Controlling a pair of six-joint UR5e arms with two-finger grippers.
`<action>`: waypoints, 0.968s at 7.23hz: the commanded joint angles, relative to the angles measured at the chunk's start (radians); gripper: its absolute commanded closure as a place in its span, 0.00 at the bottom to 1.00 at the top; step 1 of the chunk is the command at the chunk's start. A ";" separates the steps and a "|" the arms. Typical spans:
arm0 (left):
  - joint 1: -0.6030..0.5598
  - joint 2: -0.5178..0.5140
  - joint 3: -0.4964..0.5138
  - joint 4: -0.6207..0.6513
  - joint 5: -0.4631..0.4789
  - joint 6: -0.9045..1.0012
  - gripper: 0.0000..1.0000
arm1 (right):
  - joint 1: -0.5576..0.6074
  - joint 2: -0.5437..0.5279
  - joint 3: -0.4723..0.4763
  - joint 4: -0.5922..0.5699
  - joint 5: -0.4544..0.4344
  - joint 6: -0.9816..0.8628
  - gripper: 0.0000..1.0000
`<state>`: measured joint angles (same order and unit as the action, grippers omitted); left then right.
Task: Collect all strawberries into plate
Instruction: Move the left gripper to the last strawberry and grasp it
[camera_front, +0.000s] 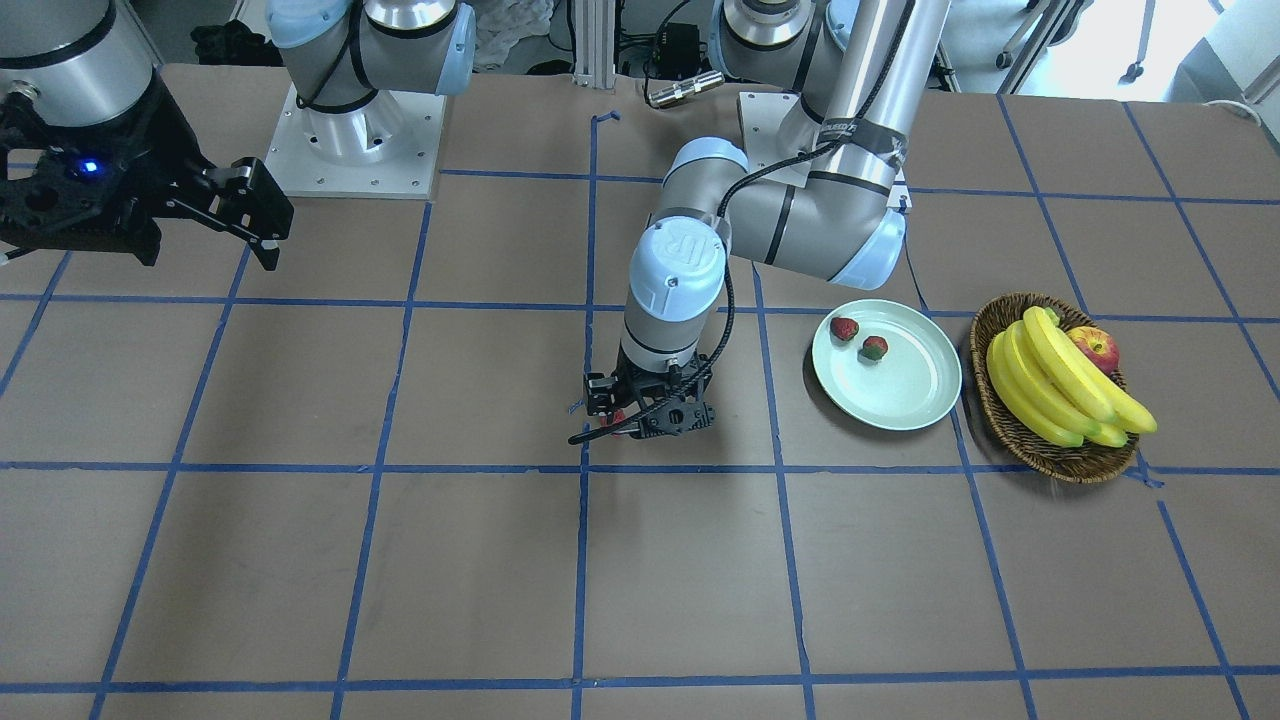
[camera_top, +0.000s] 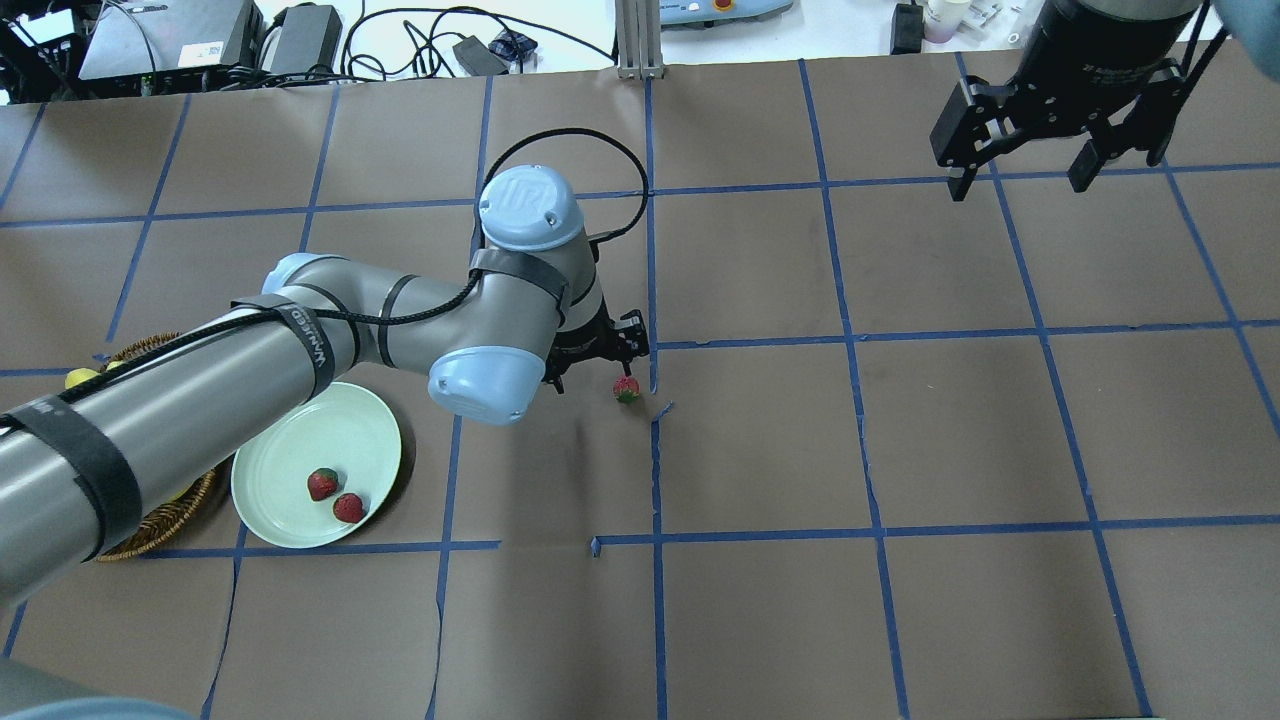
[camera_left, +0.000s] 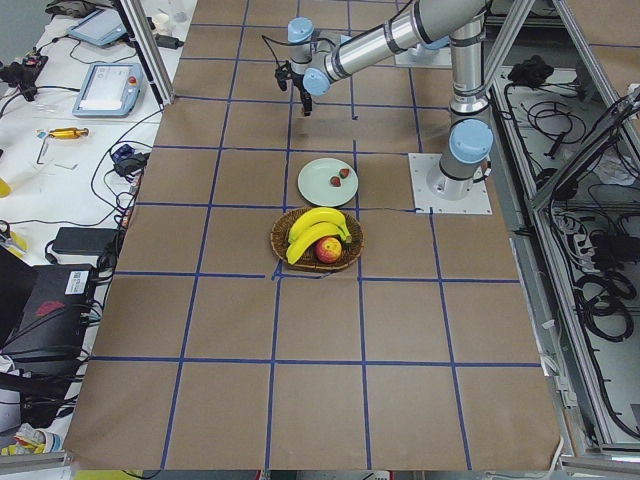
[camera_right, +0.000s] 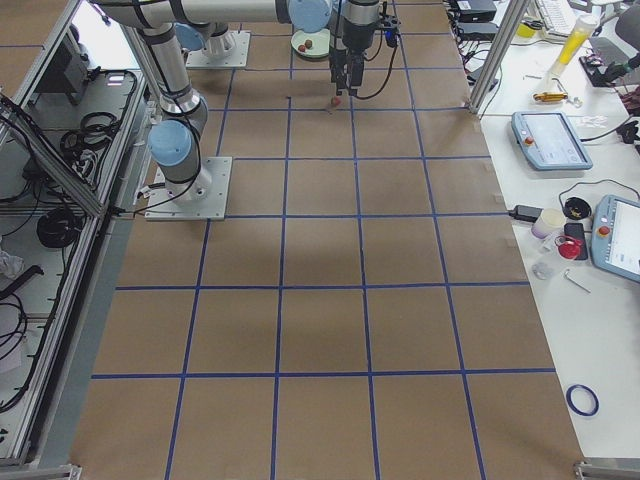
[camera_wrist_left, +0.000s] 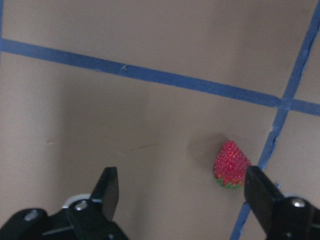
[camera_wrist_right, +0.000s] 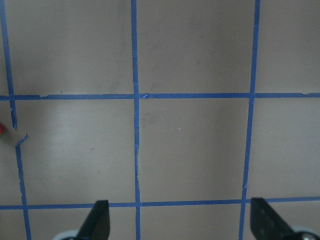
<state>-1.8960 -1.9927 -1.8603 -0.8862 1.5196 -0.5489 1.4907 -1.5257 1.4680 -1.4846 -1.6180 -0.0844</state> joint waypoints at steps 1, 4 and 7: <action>-0.049 -0.031 0.001 0.029 0.007 -0.051 0.19 | 0.000 0.001 0.000 0.000 -0.002 0.000 0.00; -0.049 -0.061 0.024 0.070 0.005 -0.031 0.65 | 0.000 0.001 0.000 -0.002 -0.002 0.000 0.00; -0.025 -0.002 0.055 -0.029 0.058 0.120 0.91 | 0.000 0.001 0.000 -0.005 -0.002 0.000 0.00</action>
<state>-1.9375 -2.0271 -1.8084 -0.8523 1.5415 -0.5022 1.4910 -1.5248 1.4680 -1.4878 -1.6199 -0.0844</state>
